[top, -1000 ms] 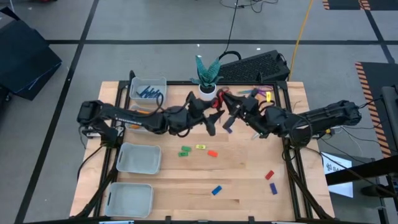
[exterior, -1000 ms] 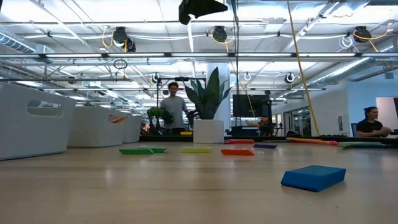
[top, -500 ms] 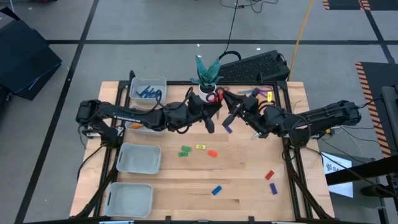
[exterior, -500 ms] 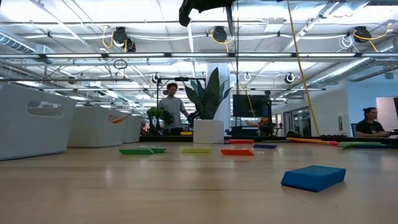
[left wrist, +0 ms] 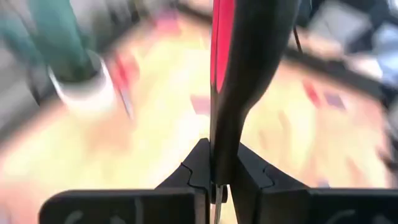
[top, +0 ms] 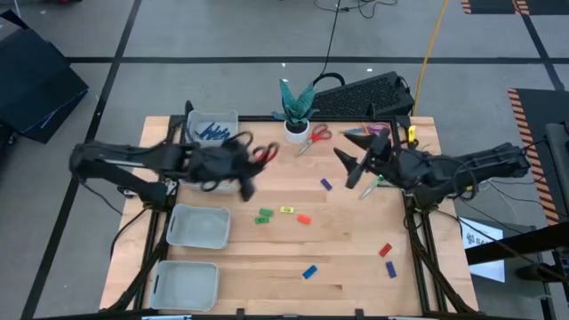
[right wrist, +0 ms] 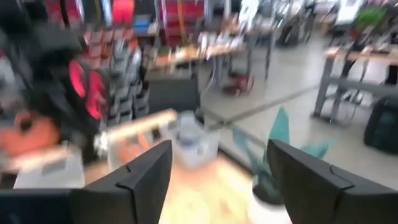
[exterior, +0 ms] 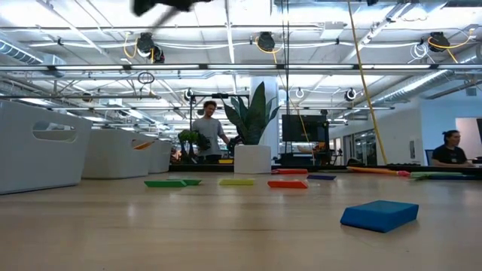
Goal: Sort crayons/erasers/pens/pencils in bins
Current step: Put the black scissors into the middle bottom gray bin
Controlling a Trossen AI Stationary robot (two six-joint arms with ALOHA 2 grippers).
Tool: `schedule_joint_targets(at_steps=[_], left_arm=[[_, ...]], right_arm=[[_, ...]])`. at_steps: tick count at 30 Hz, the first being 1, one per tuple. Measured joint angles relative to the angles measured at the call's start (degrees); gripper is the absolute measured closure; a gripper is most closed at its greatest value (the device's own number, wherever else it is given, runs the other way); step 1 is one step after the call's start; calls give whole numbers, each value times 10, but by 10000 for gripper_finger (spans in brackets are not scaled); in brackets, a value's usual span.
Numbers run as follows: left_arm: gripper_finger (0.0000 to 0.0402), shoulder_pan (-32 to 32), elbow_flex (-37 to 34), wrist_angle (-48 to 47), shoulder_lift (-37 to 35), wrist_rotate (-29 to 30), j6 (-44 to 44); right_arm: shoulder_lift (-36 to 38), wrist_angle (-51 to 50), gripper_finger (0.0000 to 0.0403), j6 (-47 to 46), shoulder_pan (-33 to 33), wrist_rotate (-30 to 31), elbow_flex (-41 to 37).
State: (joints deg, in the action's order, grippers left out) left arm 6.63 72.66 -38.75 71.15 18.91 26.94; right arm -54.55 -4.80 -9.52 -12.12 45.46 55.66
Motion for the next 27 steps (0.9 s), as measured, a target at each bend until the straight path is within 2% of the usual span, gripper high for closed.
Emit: schedule_joint_targets(at_steps=[5,8,10,16,21,27], left_arm=[[369,61,0,-279,-26,-129,181],[369,95,-3,-413,-7,-188,229],[369,113,-14,-451,12,-206,233],[369,155,-64,-462,71,-269,187],[358,174,-112,-415,108,-271,150],[353,174,-166,-347,125,-261,165]], right_arm=[[20,-167,145,-61,0,-68,0],[12,-239,147,-59,0,-112,0],[4,-276,147,-52,0,-141,-1],[-6,-311,147,-76,0,-179,-1],[10,-315,147,-102,0,-187,-1],[56,-327,147,-121,0,-189,-11]])
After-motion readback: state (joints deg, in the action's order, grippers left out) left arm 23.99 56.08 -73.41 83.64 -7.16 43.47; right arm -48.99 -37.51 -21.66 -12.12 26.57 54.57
